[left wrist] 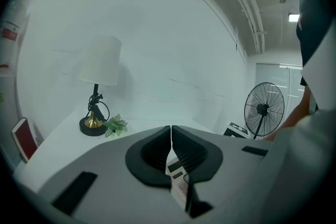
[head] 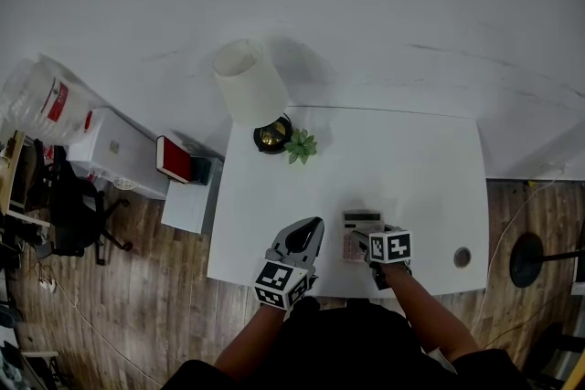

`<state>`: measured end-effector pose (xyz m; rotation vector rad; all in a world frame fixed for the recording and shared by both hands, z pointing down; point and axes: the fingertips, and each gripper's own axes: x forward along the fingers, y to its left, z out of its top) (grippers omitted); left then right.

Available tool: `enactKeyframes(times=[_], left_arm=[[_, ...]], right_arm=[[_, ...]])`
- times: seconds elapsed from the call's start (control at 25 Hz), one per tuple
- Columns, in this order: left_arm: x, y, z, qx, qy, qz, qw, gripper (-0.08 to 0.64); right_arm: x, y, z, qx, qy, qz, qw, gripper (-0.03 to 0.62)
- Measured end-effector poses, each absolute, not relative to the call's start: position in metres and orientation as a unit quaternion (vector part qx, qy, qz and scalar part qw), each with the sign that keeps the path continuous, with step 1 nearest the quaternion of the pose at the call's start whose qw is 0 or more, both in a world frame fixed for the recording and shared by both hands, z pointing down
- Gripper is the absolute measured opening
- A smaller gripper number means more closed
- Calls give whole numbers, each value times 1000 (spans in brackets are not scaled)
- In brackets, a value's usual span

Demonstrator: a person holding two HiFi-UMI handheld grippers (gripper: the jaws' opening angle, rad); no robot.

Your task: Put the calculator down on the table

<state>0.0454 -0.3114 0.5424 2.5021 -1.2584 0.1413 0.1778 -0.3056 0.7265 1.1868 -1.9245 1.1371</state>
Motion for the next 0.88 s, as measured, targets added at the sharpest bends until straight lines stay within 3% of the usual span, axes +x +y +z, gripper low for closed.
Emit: enactKeyframes(times=[0.52,0.88], left_arm=[[54,-314,535,886,-433,51,156,23],[57,-311,528,893,-421,56,152,23]], right_arm=[[191,-305,717,492,-707,401,311,420],[184,-322,603,489,-789,266,259,365]])
